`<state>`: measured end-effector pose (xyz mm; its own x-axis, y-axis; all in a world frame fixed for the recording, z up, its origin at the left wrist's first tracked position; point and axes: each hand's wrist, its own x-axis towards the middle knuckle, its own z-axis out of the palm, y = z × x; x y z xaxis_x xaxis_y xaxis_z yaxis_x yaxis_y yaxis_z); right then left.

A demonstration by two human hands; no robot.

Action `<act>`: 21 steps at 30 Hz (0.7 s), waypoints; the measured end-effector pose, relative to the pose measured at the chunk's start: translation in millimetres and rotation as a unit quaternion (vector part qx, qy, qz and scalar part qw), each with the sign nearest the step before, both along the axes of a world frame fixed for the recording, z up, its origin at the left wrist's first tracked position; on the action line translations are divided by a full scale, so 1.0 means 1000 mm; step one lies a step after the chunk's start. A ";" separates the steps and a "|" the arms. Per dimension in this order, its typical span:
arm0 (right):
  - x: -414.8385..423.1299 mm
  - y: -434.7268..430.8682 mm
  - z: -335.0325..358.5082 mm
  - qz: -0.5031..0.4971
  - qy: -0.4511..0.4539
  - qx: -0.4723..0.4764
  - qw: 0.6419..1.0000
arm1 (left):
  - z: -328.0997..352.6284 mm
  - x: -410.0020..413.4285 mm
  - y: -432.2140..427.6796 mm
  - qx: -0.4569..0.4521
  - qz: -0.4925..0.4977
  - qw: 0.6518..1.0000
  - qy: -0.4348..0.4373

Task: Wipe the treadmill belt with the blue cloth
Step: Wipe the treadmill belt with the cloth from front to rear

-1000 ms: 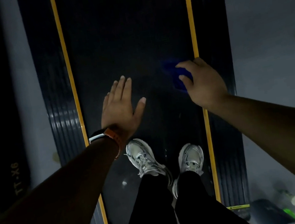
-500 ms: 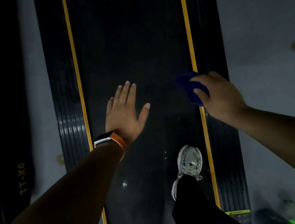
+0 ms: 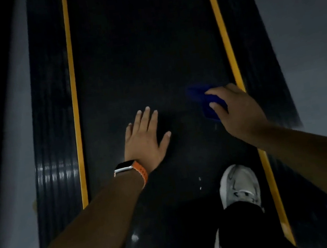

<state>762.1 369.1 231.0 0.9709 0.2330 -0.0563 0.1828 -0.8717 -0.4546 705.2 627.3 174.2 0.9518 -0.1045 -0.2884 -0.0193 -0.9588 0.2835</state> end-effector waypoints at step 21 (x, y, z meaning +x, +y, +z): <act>-0.063 -0.015 -0.179 -0.025 0.076 -0.199 0.977 | -0.161 -0.063 -0.050 0.083 -0.002 0.996 -0.026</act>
